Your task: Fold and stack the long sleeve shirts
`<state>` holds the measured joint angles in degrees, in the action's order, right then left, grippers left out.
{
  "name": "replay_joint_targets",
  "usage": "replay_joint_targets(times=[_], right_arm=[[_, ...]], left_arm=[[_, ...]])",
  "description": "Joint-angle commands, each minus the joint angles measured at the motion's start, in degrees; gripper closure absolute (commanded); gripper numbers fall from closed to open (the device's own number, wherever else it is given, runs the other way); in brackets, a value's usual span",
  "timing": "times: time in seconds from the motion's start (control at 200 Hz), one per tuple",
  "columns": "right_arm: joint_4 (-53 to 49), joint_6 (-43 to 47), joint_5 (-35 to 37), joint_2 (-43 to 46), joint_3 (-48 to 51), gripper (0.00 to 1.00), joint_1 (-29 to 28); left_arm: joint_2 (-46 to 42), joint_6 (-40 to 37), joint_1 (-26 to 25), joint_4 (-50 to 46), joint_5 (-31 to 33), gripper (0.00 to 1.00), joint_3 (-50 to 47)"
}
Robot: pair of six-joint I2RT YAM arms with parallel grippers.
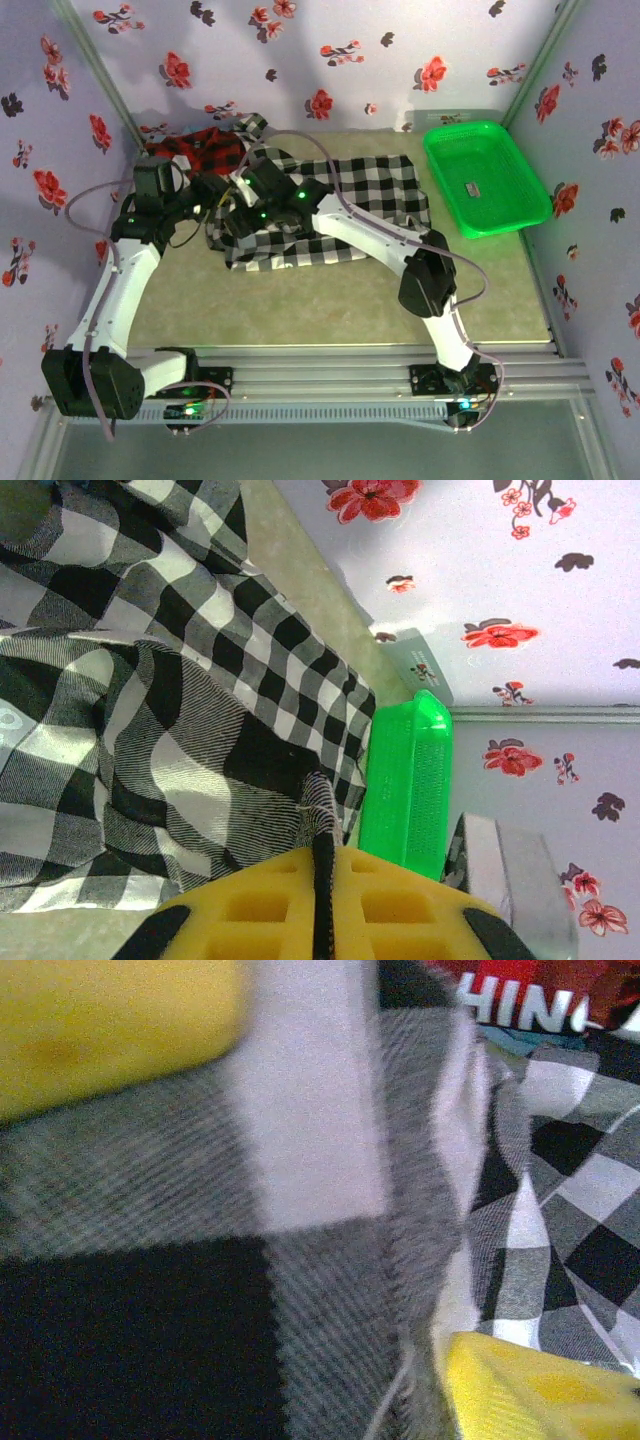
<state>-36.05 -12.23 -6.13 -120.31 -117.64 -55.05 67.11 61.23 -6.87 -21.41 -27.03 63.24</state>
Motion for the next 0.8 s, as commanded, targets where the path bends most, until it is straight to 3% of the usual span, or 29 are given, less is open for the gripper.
replay_joint_targets(times=[0.0, 0.125, 0.25, 0.315, 0.35, 0.465, 0.62, 0.795], right_arm=[[-0.1, 1.1, -0.7, -0.9, -3.3, 0.47, 1.2], [2.4, 0.9, -4.7, -1.4, -3.6, 0.65, 2.0], [3.6, -0.8, -6.4, -2.8, -5.0, 0.89, 3.2], [3.0, -1.5, -6.5, -3.9, -7.0, 0.99, 3.8], [2.9, -1.7, -5.9, -4.4, -7.9, 1.0, 4.0], [2.2, -1.8, -3.7, -5.8, -11.1, 1.0, 4.6], [1.6, -1.8, -2.7, -8.2, -15.5, 1.0, 6.0], [1.6, -0.6, -1.8, -11.1, -21.2, 1.0, 8.0]], left_arm=[[-0.8, 0.7, -0.4, 1.6, -0.4, 0.89, -0.5], [-0.6, 1.3, -0.4, 2.7, -1.2, 0.89, -1.7], [-1.1, 1.5, -0.4, 4.1, -1.2, 0.88, -3.4], [-1.3, 2.0, -0.3, 5.3, -1.2, 0.84, -4.3], [-1.4, 2.2, -0.4, 5.9, -1.3, 0.77, -4.6], [-3.2, 2.3, 1.2, 5.1, 0.3, 0.39, -5.0], [-7.0, 2.7, 5.2, 3.8, 1.3, 0.38, -5.9], [-10.2, 0.8, 6.7, -1.0, 2.9, 0.23, -5.1]])
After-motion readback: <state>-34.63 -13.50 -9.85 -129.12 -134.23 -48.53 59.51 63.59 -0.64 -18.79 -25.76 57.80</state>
